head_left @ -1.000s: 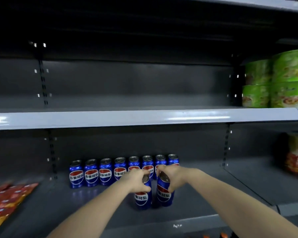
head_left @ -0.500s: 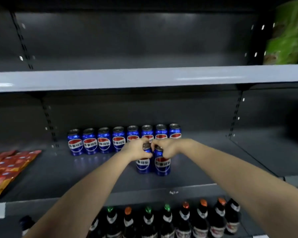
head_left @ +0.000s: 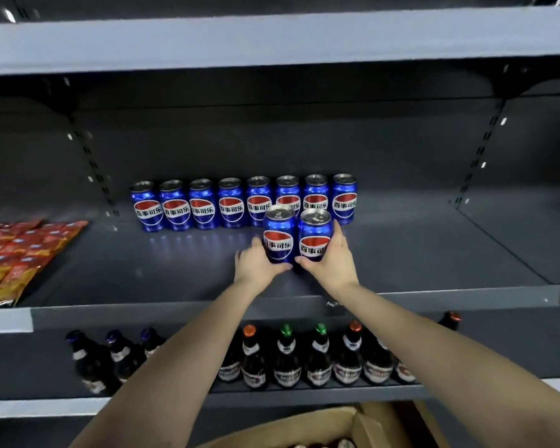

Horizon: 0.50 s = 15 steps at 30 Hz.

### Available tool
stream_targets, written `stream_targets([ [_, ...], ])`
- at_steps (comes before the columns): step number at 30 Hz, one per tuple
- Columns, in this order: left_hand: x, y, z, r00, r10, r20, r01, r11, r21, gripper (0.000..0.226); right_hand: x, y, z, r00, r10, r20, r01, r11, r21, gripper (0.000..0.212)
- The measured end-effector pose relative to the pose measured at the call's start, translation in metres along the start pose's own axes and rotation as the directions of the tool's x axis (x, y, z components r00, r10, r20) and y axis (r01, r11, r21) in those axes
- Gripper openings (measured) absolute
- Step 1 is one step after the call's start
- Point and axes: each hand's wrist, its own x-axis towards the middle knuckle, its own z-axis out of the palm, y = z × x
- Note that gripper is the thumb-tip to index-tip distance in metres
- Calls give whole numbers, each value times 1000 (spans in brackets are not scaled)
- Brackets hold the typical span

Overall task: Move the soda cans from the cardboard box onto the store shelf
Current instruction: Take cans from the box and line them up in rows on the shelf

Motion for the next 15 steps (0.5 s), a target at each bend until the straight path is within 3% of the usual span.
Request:
stream_targets([
  [4, 9, 15, 10, 997, -28, -73, 32, 998, 49, 76, 9, 3, -4, 999, 47, 8, -47, 999, 19, 101],
  [8, 23, 31, 32, 996, -18, -88, 24, 998, 65, 78, 19, 11, -18, 993, 111, -29, -110, 993, 34, 80],
  [15, 40, 65, 67, 994, 28, -106, -21, 998, 65, 80, 54, 35, -51, 970, 243, -12, -243, 970, 2, 62],
])
